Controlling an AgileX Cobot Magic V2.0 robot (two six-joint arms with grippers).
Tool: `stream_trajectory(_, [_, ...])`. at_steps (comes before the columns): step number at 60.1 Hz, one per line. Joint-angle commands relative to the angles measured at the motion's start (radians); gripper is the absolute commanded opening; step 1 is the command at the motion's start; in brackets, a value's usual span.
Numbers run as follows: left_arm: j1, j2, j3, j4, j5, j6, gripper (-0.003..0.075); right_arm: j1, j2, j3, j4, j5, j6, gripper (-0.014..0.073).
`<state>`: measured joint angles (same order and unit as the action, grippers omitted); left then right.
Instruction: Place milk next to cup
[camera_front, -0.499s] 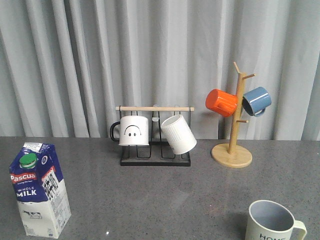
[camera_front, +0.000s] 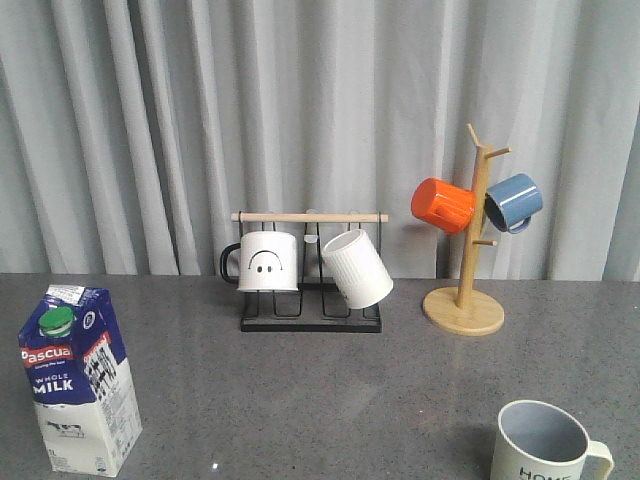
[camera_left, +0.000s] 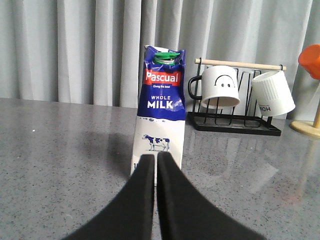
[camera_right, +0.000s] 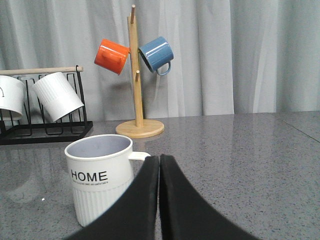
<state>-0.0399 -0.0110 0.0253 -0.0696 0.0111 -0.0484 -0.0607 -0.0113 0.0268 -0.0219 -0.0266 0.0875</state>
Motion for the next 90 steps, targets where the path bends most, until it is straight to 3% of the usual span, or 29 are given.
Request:
stream_trajectory(1, [-0.002, -0.013, 0.020, -0.009, -0.077, -0.004, -0.0006, -0.008, -0.008, 0.008, -0.001, -0.073, -0.006, -0.0005])
stream_trajectory(65, [-0.002, -0.013, 0.019, -0.009, -0.087, -0.003, -0.0006, -0.008, -0.008, 0.008, 0.000, -0.089, -0.006, -0.0005])
stream_trajectory(79, [-0.002, -0.013, 0.019, -0.012, -0.175, -0.051, -0.0006, -0.008, -0.008, 0.006, 0.131, -0.133, 0.118, -0.0005])
stream_trajectory(90, [-0.002, -0.013, 0.015, -0.009, -0.373, -0.149, -0.0001, -0.007, -0.008, -0.051, 0.122, -0.110, 0.119, 0.0018])
